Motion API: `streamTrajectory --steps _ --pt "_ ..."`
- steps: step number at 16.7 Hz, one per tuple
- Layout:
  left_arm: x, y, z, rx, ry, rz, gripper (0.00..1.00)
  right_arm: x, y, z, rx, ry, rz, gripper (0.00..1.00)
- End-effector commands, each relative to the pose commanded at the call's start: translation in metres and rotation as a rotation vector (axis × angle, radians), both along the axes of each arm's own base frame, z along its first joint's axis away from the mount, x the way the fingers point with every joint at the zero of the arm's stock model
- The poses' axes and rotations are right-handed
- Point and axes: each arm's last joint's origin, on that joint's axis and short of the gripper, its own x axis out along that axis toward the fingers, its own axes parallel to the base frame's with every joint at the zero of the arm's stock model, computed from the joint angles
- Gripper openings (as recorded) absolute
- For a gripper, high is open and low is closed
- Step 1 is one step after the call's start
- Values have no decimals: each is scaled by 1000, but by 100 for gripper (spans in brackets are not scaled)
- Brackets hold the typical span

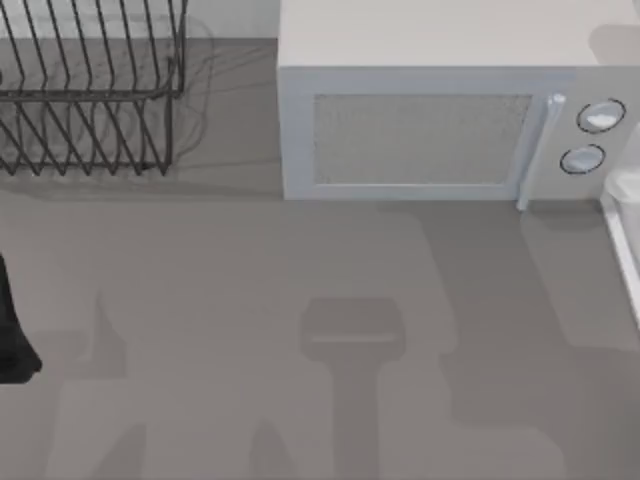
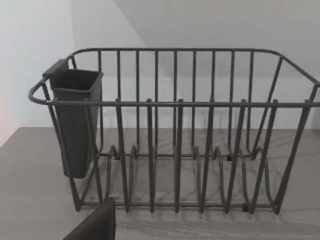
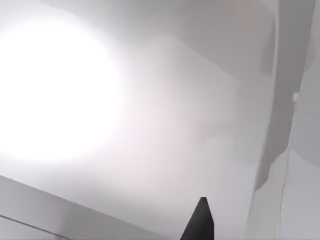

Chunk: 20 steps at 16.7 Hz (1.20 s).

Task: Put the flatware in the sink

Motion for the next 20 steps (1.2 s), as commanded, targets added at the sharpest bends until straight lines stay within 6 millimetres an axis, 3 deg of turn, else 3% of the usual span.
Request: streamTrajectory --steps 5,18,20 --pt "0 0 0 0 0 0 100 0 0 -1 0 -1 0 0" --pt "0 0 0 0 0 0 100 0 0 -1 0 -1 0 98" --pt "0 0 0 0 0 0 100 0 0 -1 0 -1 0 100"
